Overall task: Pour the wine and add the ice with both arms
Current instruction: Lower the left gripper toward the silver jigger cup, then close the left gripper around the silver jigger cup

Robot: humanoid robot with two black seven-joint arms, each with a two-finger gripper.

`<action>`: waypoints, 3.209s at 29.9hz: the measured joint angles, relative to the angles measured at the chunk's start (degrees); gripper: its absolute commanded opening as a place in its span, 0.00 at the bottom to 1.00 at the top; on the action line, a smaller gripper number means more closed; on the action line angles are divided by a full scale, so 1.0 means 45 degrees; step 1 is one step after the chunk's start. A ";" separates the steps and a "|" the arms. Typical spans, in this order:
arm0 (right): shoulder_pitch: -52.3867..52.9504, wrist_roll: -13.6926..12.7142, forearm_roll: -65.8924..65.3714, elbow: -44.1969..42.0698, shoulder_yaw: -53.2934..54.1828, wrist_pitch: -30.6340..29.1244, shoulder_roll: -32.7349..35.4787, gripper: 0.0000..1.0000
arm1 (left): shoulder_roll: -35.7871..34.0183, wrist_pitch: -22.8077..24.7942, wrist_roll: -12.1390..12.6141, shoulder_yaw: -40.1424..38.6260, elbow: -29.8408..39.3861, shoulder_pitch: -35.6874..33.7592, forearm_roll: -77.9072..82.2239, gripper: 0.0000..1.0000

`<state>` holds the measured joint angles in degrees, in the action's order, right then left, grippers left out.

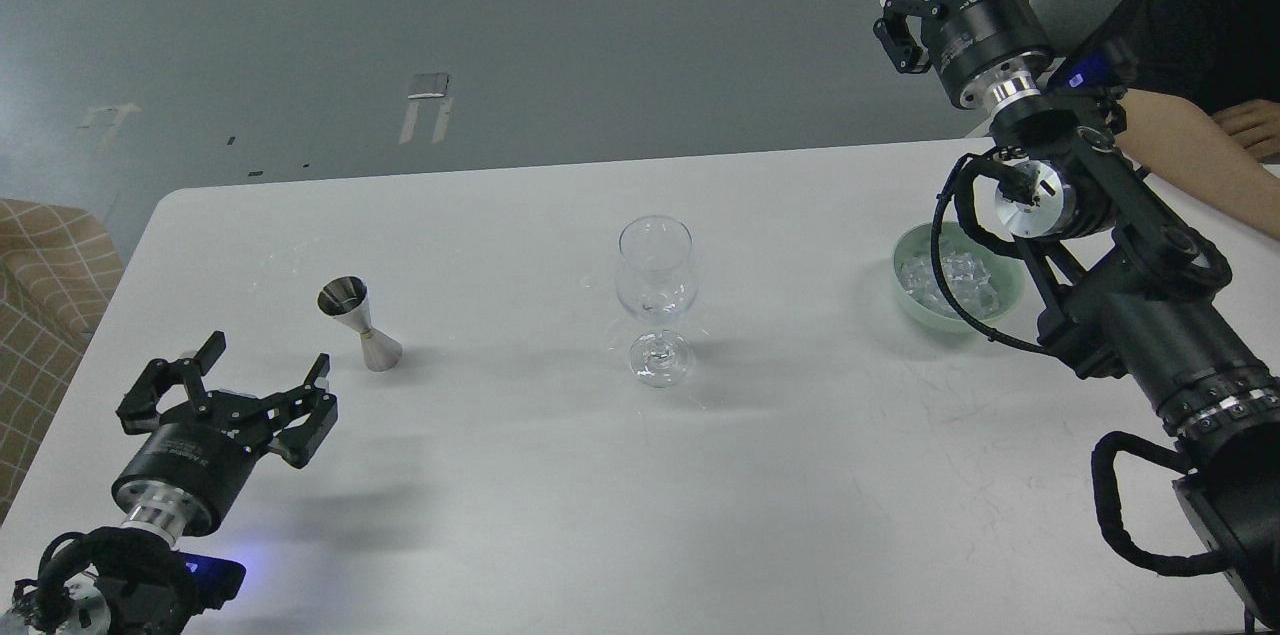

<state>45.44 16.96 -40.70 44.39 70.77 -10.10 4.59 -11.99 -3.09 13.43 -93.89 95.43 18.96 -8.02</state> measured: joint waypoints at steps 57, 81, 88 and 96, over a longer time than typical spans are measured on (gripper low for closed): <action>-0.0179 -0.0001 0.0001 0.0017 -0.0064 -0.0002 -0.0037 1.00 | 0.1683 0.0979 -0.0188 0.0860 -0.5975 -0.4734 0.1915 0.97; -0.0273 -0.0020 0.0001 0.0017 -0.0064 -0.0002 -0.0044 1.00 | 0.1785 0.1295 -0.0505 0.1040 -0.6699 -0.5204 0.2373 0.62; -0.0273 -0.0020 0.0000 0.0017 -0.0064 -0.0002 -0.0044 1.00 | 0.1797 0.2292 -0.0445 0.1024 -0.6980 -0.5204 0.2369 0.50; -0.0273 -0.0020 0.0001 0.0017 -0.0064 -0.0001 -0.0044 1.00 | 0.1805 0.2480 -0.0438 0.1021 -0.7056 -0.5209 0.2368 0.50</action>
<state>44.21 16.87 -40.69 44.47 70.49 -10.11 4.39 -3.86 8.07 11.46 -89.30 63.68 -4.48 2.63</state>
